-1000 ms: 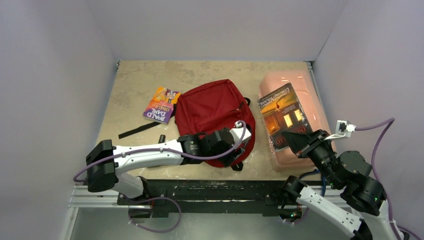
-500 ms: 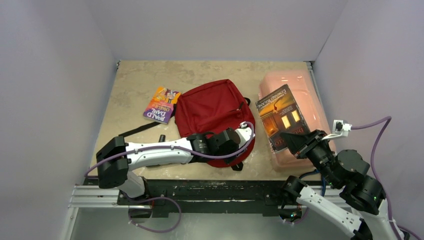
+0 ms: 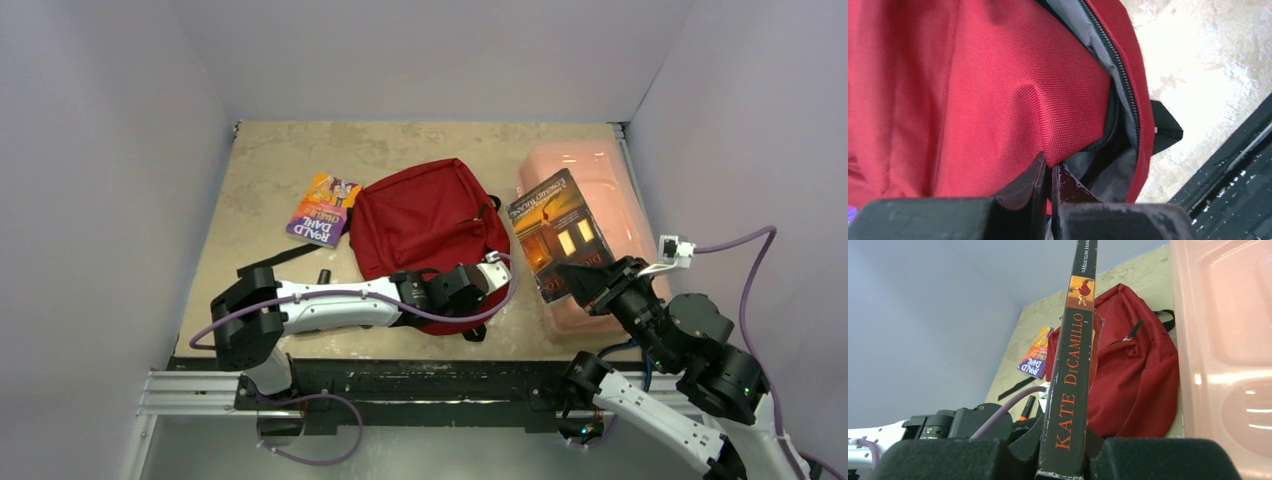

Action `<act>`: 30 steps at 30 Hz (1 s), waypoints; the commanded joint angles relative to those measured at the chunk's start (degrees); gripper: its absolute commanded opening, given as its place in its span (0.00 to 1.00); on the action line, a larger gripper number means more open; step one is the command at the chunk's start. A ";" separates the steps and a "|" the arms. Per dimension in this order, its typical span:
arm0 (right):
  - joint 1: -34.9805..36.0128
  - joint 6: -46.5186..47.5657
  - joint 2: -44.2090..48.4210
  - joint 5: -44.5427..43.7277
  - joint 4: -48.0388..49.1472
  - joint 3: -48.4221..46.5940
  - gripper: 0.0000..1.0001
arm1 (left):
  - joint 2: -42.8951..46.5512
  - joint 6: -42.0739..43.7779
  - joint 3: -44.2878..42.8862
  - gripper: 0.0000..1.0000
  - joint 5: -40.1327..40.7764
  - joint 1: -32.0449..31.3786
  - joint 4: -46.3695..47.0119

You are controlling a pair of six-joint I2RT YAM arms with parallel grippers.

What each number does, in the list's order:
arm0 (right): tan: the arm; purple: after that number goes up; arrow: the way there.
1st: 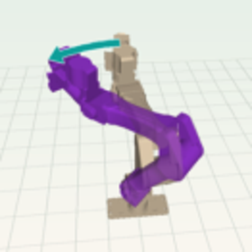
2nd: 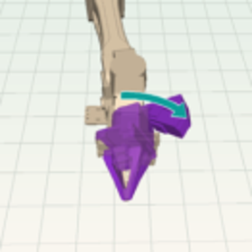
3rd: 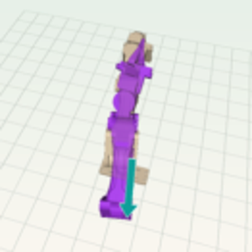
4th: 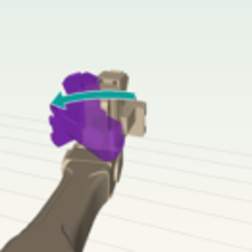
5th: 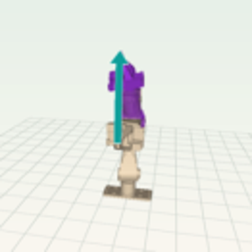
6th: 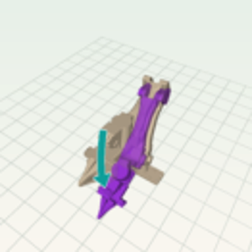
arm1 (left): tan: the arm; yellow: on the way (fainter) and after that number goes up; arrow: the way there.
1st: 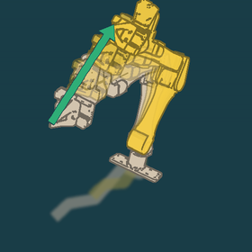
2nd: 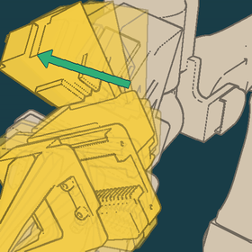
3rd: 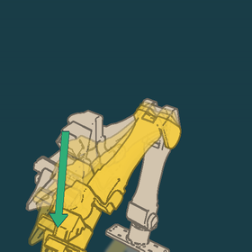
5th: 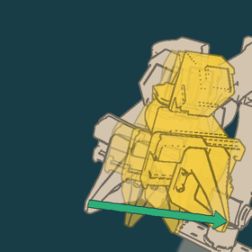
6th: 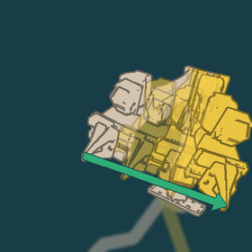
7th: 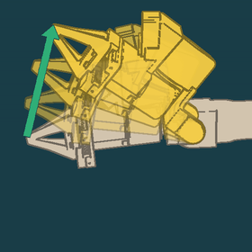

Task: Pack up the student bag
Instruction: Place the book in the student bag.

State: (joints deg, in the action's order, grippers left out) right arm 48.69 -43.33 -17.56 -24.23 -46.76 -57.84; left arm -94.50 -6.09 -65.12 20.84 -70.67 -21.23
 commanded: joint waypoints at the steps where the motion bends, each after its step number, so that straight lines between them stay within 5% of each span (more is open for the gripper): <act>1: 0.18 2.11 -4.94 2.96 1.52 -3.53 0.00 | 4.66 3.80 0.22 0.00 6.09 0.09 2.36; 15: 0.18 -4.30 -9.94 18.61 -7.88 -4.99 0.00 | 13.01 8.01 -6.16 0.00 14.31 5.44 1.91; 24: 0.18 -14.19 -9.16 33.75 -2.05 1.89 0.00 | 13.84 10.50 -12.12 0.00 10.49 7.04 -0.42; 30: 0.18 -20.98 -8.85 33.97 -0.34 7.71 0.00 | 15.72 11.87 -11.16 0.00 10.65 7.04 1.01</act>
State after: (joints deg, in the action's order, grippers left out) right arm 48.73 -56.77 -27.14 6.85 -53.69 -53.39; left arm -82.50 3.29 -74.59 31.68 -63.55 -22.41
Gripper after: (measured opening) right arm 0.191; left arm 0.020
